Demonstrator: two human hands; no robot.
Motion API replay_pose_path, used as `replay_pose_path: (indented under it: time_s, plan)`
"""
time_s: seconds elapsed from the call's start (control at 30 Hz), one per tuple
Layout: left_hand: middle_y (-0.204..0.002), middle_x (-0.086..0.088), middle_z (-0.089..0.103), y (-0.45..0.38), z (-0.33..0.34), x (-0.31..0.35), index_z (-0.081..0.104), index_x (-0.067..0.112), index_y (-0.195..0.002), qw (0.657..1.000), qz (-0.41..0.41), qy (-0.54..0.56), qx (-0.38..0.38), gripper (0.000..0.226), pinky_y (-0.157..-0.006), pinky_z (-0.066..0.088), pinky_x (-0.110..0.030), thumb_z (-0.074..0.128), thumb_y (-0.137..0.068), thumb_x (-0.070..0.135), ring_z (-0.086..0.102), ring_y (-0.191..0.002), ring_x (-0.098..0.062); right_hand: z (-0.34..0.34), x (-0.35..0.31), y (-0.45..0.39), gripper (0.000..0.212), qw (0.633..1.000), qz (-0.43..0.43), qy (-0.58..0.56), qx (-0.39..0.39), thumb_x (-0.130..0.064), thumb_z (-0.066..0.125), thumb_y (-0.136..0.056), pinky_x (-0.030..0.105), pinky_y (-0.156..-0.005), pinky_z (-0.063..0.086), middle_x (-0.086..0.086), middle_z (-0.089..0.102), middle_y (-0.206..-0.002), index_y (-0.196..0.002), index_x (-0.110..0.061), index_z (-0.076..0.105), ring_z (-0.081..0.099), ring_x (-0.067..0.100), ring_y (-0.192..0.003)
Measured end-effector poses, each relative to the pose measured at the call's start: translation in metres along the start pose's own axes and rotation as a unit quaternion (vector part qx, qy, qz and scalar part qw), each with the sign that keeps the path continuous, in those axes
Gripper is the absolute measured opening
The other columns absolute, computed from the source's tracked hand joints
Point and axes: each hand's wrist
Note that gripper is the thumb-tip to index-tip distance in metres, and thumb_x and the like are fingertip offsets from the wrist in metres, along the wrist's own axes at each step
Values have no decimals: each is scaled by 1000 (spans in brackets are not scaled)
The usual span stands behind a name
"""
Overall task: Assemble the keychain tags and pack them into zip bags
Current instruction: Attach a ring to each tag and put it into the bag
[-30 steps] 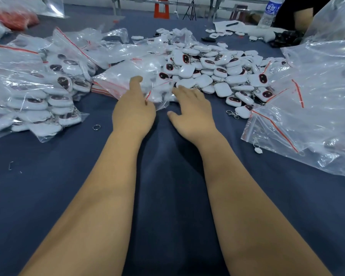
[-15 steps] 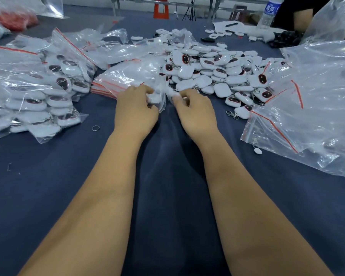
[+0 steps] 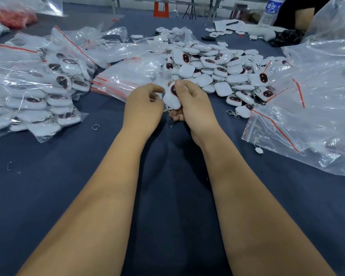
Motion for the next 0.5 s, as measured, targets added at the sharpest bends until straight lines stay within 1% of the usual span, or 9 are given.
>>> replay_pose_path:
  time_s: [0.07, 0.1, 0.2, 0.27, 0.33, 0.4, 0.47, 0.5]
  plan:
    - [-90, 9, 61, 0, 0, 0, 68, 24, -111, 999, -21, 36, 5, 31, -67, 42, -16, 50, -91, 8, 56, -78, -6, 0, 3, -2, 9, 999, 8, 46, -2, -22, 53, -99, 23, -55, 46, -1, 62, -84, -99, -23, 62, 53, 9, -60]
    - [-86, 12, 59, 0, -1, 0, 69, 23, -111, 998, -34, 54, 7, 32, -67, 42, -17, 49, -91, 7, 55, -75, -5, 0, 4, -2, 9, 998, 14, 56, 0, -17, 56, -96, 23, -58, 46, -2, 63, -87, -102, -23, 60, 54, 9, -63]
    - [-82, 10, 62, 1, -1, 2, 69, 26, -104, 993, -71, 98, 6, 32, -70, 46, -22, 47, -89, 7, 57, -72, -7, -1, 7, -2, 26, 998, 24, 56, 23, -11, 67, -87, 27, -67, 51, 0, 67, -89, -106, -21, 54, 62, 12, -74]
    - [-82, 11, 66, 2, -1, 3, 70, 27, -96, 990, -83, 117, 2, 28, -72, 47, -24, 48, -88, 12, 59, -74, -7, 0, 7, -2, 27, 998, 22, 52, 25, -9, 72, -84, 32, -73, 56, 3, 71, -88, -104, -18, 56, 67, 15, -79]
    - [-76, 14, 65, 3, -1, 5, 71, 30, -85, 987, -85, 138, -2, 22, -73, 48, -26, 51, -87, 19, 58, -74, -7, 0, 6, -1, 26, 998, 15, 58, 16, -5, 71, -83, 33, -78, 56, 8, 73, -90, -107, -11, 63, 69, 18, -80]
    - [-73, 13, 64, 3, -1, 6, 70, 30, -79, 985, -84, 149, -5, 19, -75, 49, -30, 54, -88, 24, 57, -73, -10, -1, 6, -2, 28, 998, 11, 61, 13, -1, 68, -84, 32, -80, 56, 10, 74, -94, -112, -7, 64, 71, 22, -85]
    - [-73, 11, 62, 3, 0, 5, 68, 31, -76, 984, -87, 153, -1, 20, -76, 49, -32, 54, -89, 24, 56, -73, -12, -1, 7, -1, 27, 998, 9, 59, 10, 0, 64, -87, 33, -82, 56, 10, 74, -97, -113, -9, 64, 71, 24, -92]
    - [-73, 12, 62, 3, 1, 5, 67, 31, -77, 985, -89, 149, 3, 20, -77, 49, -33, 54, -90, 25, 56, -74, -12, 0, 8, -1, 25, 998, 7, 62, 9, -1, 64, -88, 32, -81, 56, 8, 74, -96, -111, -11, 64, 71, 23, -90]
Point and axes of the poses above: each hand's wrist, its own y-axis away from the middle knuckle, its own z-axis out of the palm, x = y × z
